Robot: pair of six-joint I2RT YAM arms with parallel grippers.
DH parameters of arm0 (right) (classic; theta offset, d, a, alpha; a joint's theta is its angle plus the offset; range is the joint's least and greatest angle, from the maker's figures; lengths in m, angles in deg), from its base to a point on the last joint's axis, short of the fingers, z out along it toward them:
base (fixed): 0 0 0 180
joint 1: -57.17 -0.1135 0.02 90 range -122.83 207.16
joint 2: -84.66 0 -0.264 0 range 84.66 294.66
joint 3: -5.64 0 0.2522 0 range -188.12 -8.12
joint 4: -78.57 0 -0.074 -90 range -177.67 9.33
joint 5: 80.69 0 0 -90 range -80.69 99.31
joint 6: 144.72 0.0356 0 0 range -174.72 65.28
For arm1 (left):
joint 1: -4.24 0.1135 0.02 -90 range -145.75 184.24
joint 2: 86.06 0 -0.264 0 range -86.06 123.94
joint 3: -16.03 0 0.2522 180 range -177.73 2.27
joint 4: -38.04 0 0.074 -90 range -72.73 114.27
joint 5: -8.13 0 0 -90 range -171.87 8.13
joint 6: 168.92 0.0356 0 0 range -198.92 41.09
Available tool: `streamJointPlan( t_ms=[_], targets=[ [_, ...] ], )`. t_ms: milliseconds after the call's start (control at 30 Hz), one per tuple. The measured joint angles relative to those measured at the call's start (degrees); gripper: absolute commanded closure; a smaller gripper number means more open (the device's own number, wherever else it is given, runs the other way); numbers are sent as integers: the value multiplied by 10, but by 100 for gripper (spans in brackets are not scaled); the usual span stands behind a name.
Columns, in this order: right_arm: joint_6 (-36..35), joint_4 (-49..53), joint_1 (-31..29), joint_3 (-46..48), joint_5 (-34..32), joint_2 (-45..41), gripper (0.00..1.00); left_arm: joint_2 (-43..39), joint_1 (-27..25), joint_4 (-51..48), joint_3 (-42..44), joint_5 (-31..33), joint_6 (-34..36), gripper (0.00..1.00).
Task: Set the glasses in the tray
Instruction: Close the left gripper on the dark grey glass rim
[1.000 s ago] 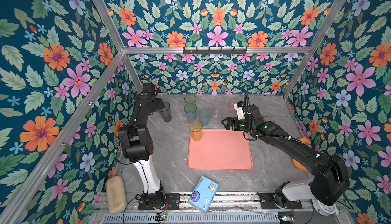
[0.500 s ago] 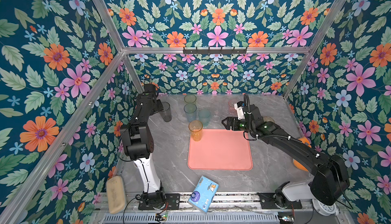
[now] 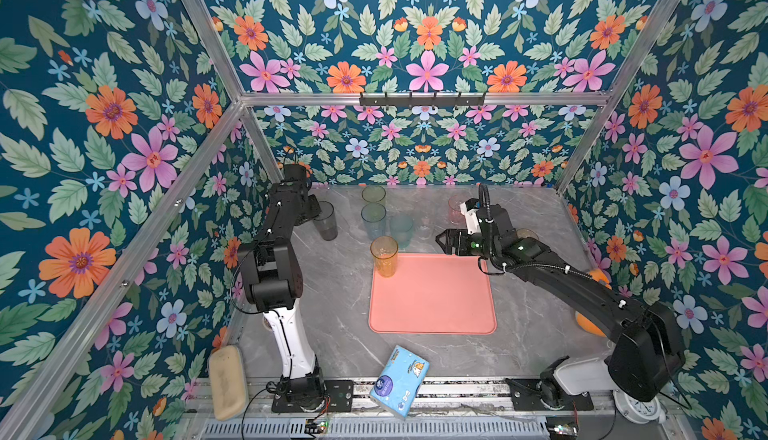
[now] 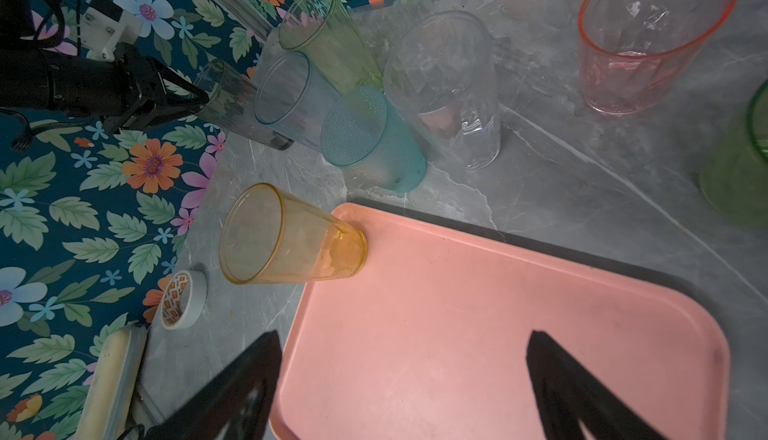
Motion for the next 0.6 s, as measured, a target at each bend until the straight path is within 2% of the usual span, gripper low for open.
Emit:
streamJointPlan(
  t_ms=[600],
  targets=[
    [-2, 0, 2, 0, 0, 0, 6, 16, 0, -3, -10, -7, 2, 87]
  ],
)
